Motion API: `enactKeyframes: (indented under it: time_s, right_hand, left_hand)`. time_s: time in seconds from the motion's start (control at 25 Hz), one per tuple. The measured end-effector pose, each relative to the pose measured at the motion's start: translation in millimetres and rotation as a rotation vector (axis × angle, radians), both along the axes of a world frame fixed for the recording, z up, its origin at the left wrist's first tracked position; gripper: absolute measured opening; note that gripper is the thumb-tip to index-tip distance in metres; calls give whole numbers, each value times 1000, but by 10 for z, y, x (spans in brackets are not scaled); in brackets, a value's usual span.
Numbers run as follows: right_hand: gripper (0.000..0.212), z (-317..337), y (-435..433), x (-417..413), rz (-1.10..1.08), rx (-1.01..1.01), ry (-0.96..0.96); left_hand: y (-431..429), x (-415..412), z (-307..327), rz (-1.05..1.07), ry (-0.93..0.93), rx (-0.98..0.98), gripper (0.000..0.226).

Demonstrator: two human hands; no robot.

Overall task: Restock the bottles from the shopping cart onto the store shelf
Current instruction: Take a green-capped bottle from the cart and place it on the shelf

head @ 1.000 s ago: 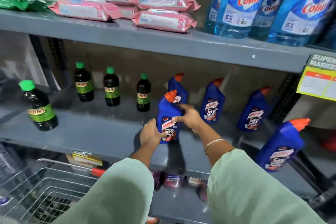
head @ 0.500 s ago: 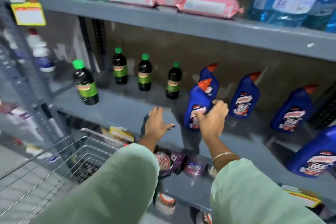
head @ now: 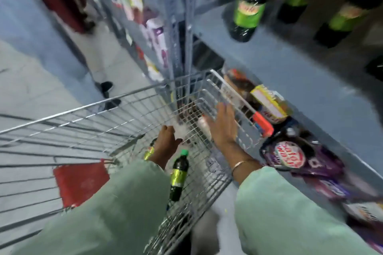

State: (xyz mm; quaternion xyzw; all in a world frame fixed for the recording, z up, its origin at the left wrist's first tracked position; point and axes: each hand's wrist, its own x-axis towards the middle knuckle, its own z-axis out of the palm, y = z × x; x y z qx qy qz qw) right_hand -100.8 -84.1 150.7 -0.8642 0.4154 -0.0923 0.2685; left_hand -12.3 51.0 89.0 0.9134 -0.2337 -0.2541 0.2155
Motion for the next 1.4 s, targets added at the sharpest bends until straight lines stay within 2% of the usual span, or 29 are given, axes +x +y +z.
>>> enactKeyframes:
  time_s: [0.16, 0.24, 0.32, 0.4, 0.6, 0.72, 0.84, 1.16, 1.4]
  right_hand:
    - [49, -1031, 399, 288, 12, 483, 289]
    - [54, -1465, 575, 313, -6, 629, 443]
    - [62, -1781, 716, 324, -63, 752, 518]
    - [66, -1972, 791, 340, -142, 848, 530]
    - [69, -1985, 792, 302, -263, 854, 460]
    - [73, -1721, 641, 330, -266, 825, 314]
    - [65, -1232, 399, 423, -203, 738, 173]
    - [54, 765, -206, 399, -45, 394, -238]
    - [67, 1965, -703, 182, -74, 110, -402]
  left_hand:
    - [513, -139, -799, 10, 276, 233, 56]
    - [651, -294, -1117, 25, 421, 284, 55]
    - [714, -431, -1348, 44, 528, 316, 52]
    - [739, -491, -1456, 59, 584, 329, 51]
    - [711, -504, -1414, 143, 558, 331, 61]
    - [561, -431, -1196, 174, 471, 214, 62]
    - [285, -329, -827, 187, 371, 68, 61]
    - [-544, -170, 669, 210, 84, -407, 67]
    - [-1455, 0, 1484, 135, -91, -614, 43]
